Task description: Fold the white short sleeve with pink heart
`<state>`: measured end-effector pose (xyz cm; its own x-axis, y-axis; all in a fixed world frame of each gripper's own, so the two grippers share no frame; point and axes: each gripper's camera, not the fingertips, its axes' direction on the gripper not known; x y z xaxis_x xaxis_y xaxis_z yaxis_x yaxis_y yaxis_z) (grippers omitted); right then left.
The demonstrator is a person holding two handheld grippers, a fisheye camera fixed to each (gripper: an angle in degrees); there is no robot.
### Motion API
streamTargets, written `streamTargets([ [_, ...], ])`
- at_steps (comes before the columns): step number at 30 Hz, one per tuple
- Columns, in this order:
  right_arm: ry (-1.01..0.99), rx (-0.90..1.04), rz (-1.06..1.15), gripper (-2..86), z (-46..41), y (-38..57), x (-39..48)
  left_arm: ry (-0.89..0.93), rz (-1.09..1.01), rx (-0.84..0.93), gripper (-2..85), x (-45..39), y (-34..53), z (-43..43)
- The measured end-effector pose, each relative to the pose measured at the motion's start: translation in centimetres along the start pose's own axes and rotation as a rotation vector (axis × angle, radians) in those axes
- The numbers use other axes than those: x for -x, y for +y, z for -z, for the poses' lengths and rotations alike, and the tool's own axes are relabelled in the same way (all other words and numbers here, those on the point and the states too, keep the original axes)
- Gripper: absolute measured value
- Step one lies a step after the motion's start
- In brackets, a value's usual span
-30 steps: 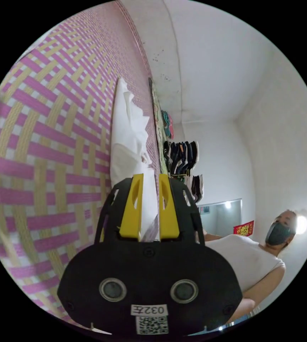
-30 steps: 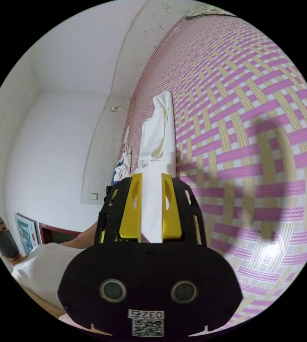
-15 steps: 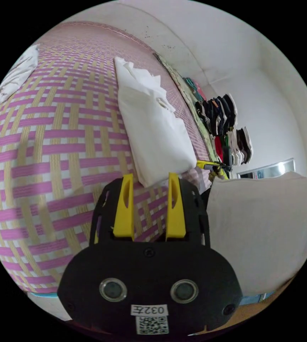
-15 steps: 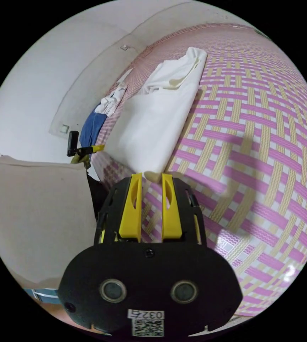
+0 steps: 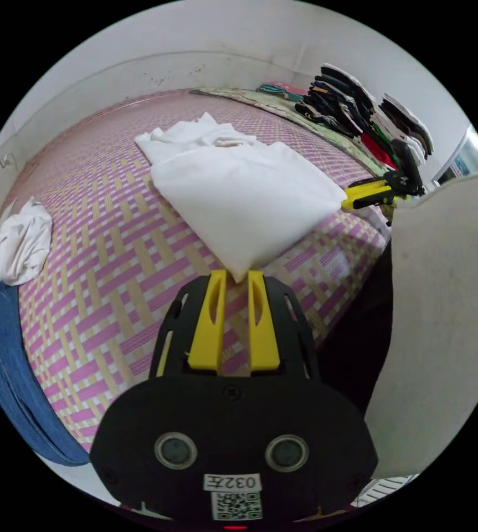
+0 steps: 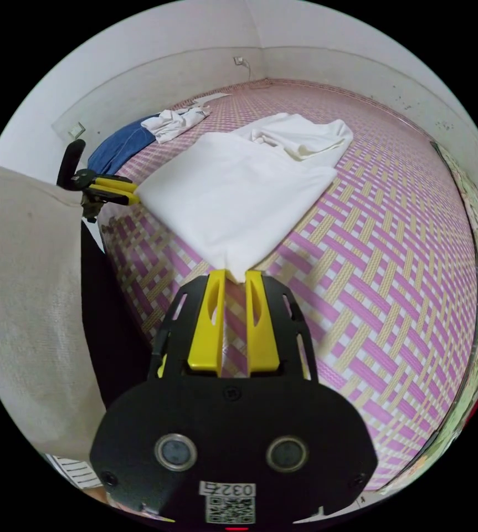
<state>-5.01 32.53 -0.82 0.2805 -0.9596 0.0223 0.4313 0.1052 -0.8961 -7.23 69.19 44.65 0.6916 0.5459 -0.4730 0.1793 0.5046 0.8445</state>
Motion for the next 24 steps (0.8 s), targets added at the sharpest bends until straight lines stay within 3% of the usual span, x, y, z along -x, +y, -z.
streamTargets([
  [12, 0.026, 0.094, -0.070, 2.9, 0.0, -2.3, 1.7, 0.035, 0.028, 0.069, 0.8, 1.7, -1.3, 1.2],
  [18, -0.136, 0.029, -0.093, 2.2, 4.9, 0.2, 1.7, 0.325, 0.095, -0.056, -0.3, 4.3, 1.8, 6.0],
  [20, -0.208, -0.022, -0.093, 1.6, 7.9, 1.4, 1.8, 0.444, 0.102, -0.172, -0.6, 5.3, 3.2, 8.8],
  [24, -0.305, -0.090, -0.137, 1.0, 10.1, 2.4, 0.1, 0.480, 0.170, -0.210, -0.8, 8.1, 4.4, 8.7],
])
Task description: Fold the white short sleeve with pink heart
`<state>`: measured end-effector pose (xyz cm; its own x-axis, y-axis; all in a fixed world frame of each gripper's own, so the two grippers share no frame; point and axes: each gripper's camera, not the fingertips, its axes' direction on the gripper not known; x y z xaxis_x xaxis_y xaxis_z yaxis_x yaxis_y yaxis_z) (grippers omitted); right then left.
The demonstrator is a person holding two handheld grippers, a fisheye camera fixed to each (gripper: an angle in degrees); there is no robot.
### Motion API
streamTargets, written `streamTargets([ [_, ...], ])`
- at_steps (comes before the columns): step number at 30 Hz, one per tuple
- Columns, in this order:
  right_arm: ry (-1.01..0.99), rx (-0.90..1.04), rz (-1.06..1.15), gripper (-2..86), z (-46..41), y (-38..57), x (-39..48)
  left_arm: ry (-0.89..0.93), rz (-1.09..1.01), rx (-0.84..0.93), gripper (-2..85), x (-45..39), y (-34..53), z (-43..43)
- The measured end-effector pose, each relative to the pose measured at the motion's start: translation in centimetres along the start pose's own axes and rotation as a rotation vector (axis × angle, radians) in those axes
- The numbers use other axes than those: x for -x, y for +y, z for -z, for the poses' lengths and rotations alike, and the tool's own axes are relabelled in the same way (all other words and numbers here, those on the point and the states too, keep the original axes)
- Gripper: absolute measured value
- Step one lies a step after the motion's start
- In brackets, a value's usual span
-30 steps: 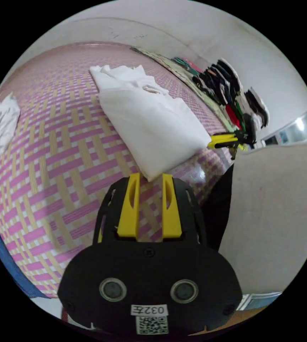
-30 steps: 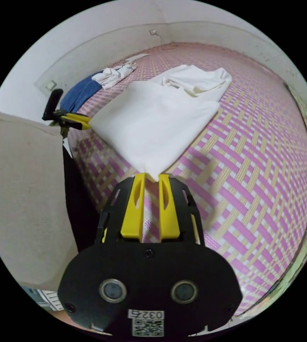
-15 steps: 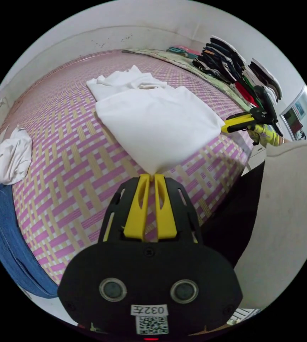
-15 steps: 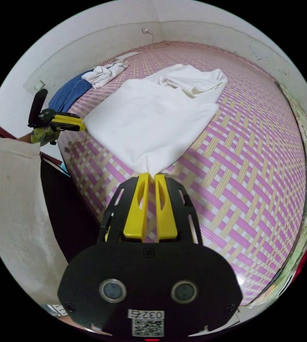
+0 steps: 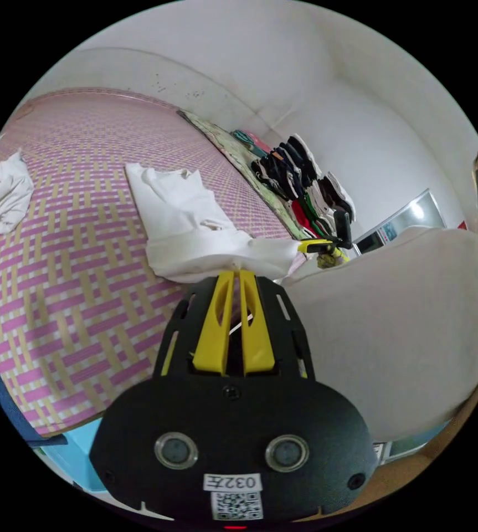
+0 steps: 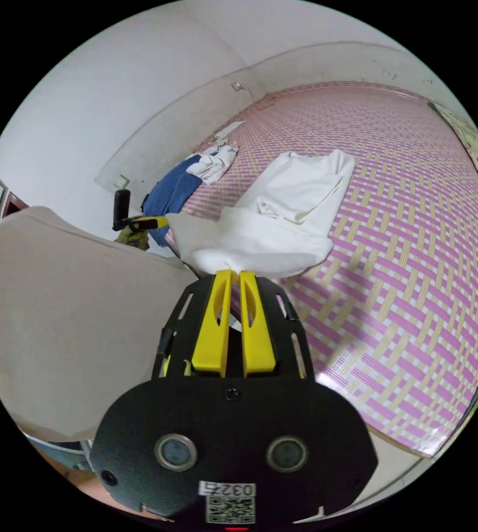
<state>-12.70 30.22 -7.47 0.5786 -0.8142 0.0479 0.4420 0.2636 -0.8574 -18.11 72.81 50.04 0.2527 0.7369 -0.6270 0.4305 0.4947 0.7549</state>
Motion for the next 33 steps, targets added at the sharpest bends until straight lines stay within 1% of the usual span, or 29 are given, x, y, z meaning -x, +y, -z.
streamTargets([
  [3, -0.070, -0.020, -0.020, 0.7, 0.8, -0.3, -1.8, 0.042, 0.036, -0.009, -0.8, 2.3, 0.0, 0.0],
  [12, -0.109, -0.018, 0.068, 0.6, 4.4, -2.3, -5.3, 0.074, 0.071, -0.054, -0.9, 7.2, -0.3, 1.7],
  [16, -0.177, 0.022, 0.068, -0.2, 6.1, -3.4, -7.5, 0.122, 0.058, -0.059, -0.9, 8.8, -1.0, 2.7],
  [21, -0.325, 0.026, 0.042, -0.8, 8.0, -4.6, -10.9, 0.227, 0.088, -0.094, -0.9, 12.3, -1.8, 3.3],
  [24, -0.370, 0.021, 0.021, -0.9, 8.8, -6.8, -13.8, 0.286, 0.124, -0.067, -1.0, 15.9, -4.1, 3.2],
  [27, -0.400, 0.042, -0.031, -1.0, 8.7, -10.4, -17.7, 0.310, 0.140, 0.024, -1.1, 20.5, -8.4, 2.1],
  [29, -0.428, 0.049, -0.109, -1.1, 7.6, -14.1, -21.9, 0.332, 0.194, 0.078, -1.2, 25.4, -12.5, 0.3],
  [33, -0.416, 0.030, -0.210, -0.9, 4.8, -19.9, -29.1, 0.299, 0.290, 0.095, -1.3, 34.0, -18.0, -3.5],
])
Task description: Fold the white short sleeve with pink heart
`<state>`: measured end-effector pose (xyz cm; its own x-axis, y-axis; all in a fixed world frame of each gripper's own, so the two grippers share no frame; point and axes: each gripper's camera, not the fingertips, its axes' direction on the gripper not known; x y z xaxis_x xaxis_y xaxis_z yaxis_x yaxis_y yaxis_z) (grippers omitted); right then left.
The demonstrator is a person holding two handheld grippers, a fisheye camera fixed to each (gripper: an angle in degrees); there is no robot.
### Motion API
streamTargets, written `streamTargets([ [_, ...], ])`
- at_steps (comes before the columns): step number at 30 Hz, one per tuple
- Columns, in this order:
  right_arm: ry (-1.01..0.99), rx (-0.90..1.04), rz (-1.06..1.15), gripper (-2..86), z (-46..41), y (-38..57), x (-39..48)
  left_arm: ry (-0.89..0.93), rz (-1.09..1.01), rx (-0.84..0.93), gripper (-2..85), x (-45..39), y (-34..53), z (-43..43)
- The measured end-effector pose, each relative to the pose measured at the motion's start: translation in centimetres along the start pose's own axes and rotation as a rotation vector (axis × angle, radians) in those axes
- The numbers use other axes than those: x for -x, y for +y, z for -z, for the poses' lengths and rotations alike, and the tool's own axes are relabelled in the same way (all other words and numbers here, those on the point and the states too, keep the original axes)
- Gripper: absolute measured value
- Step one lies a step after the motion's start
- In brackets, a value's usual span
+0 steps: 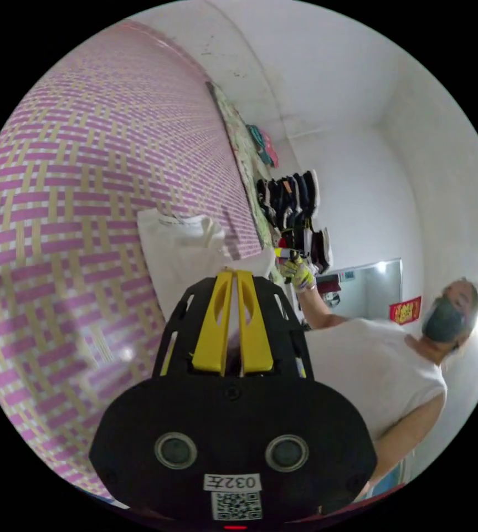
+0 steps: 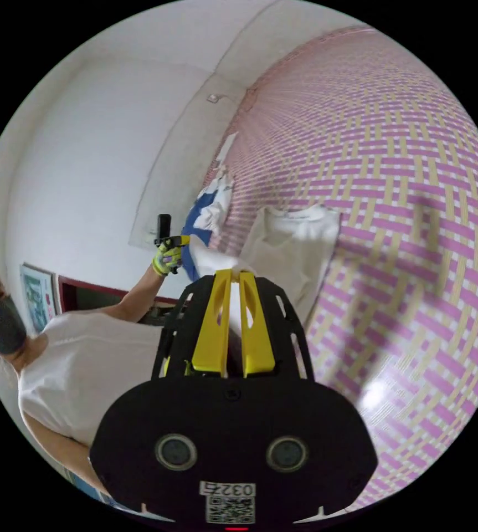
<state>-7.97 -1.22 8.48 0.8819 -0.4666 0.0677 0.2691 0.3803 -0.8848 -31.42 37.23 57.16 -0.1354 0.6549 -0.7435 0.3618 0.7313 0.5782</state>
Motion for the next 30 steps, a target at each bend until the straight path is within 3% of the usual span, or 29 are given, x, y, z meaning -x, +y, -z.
streamTargets([
  [2, 0.052, -0.010, -0.111, -0.5, -0.8, -4.0, -5.9, -0.021, 0.119, -0.010, -1.4, 6.5, -3.8, -1.5],
  [5, -0.035, -0.015, -0.255, 0.1, -2.2, -6.2, -12.5, 0.062, 0.266, -0.037, -1.4, 13.2, -5.3, -3.3],
  [15, -0.239, -0.110, -0.192, 1.5, 0.6, -7.8, -11.0, 0.295, 0.159, -0.106, -1.1, 15.7, -5.5, -2.1],
  [21, 0.040, -0.065, -0.413, 7.7, -2.2, -11.3, -16.2, 0.145, 0.384, -0.162, 0.7, 21.4, -6.9, -4.5],
  [26, 0.112, -0.202, -0.228, 5.4, -2.7, -10.4, -12.2, -0.042, 0.143, -0.204, -0.7, 16.3, -5.9, -5.9],
  [30, 0.109, -0.245, -0.108, 4.6, -4.4, -11.7, -10.9, -0.082, 0.099, -0.166, -0.8, 15.5, -7.2, -9.3],
])
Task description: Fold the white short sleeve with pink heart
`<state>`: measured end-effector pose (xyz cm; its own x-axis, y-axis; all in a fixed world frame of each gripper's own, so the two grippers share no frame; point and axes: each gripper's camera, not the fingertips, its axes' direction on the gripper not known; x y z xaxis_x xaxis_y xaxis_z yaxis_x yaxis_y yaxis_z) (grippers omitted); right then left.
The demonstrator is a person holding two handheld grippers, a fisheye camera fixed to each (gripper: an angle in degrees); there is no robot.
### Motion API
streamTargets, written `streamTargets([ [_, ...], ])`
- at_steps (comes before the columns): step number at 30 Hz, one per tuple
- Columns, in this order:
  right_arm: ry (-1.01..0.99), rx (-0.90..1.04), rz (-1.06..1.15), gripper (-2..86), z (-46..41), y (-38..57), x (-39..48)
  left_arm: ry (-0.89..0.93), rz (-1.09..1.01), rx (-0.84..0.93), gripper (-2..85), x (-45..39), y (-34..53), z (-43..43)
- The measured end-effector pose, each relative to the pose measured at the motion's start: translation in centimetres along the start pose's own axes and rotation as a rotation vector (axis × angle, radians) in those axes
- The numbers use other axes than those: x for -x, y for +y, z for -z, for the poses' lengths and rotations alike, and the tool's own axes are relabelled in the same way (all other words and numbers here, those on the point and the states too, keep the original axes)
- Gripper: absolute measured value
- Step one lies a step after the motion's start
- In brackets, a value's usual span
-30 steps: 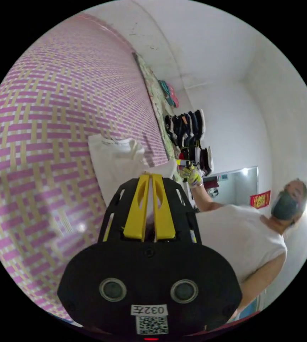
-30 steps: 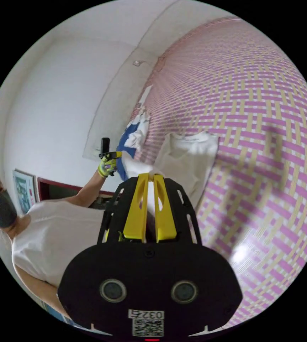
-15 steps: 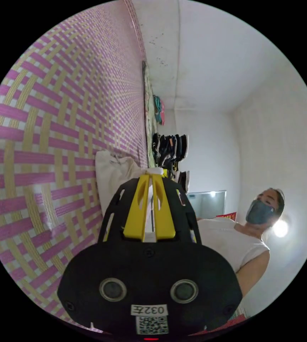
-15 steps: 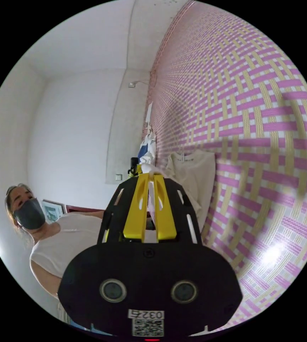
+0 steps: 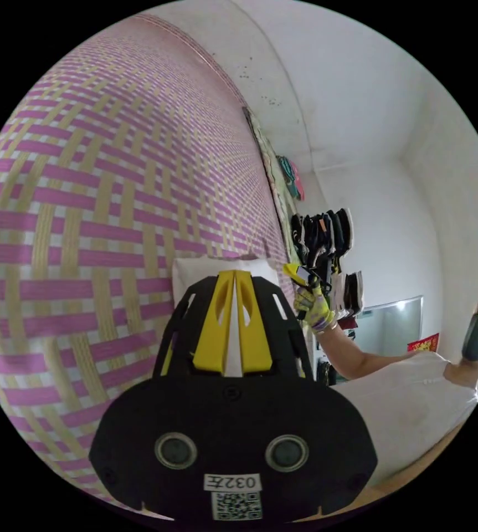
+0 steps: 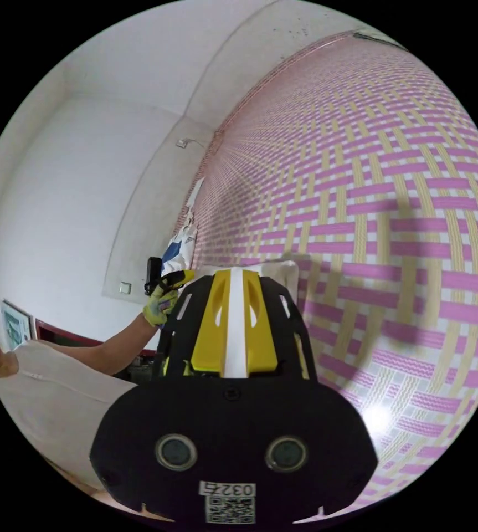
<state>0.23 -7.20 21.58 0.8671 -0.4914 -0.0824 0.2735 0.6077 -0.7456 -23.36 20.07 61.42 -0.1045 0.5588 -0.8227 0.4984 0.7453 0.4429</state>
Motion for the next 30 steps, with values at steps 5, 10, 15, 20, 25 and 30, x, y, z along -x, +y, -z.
streamTargets([
  [5, 0.180, 0.097, -0.126, 1.1, -4.1, -0.8, -2.3, -0.121, 0.081, 0.010, -0.9, 0.9, 0.1, -3.3],
  [10, 0.153, 0.033, -0.073, 7.7, -1.1, 2.1, -0.4, -0.071, 0.070, -0.085, -0.8, -0.8, 4.1, -0.2],
  [15, 0.104, 0.058, -0.095, 8.6, 1.6, 7.5, -1.5, -0.154, 0.086, -0.011, 2.6, -2.0, 10.7, 1.3],
  [20, 0.154, 0.224, -0.088, 7.7, -0.6, 9.9, -1.8, -0.112, 0.127, -0.008, 4.0, -3.2, 15.3, 0.0],
  [25, 0.144, 0.280, -0.027, 1.1, -1.9, 10.6, 0.4, -0.176, 0.097, 0.058, 4.6, -5.2, 16.2, -2.4],
  [30, 0.015, 0.166, -0.047, 0.0, 1.5, 12.0, 2.5, -0.222, 0.093, 0.063, 3.9, -6.4, 16.7, -3.0],
])
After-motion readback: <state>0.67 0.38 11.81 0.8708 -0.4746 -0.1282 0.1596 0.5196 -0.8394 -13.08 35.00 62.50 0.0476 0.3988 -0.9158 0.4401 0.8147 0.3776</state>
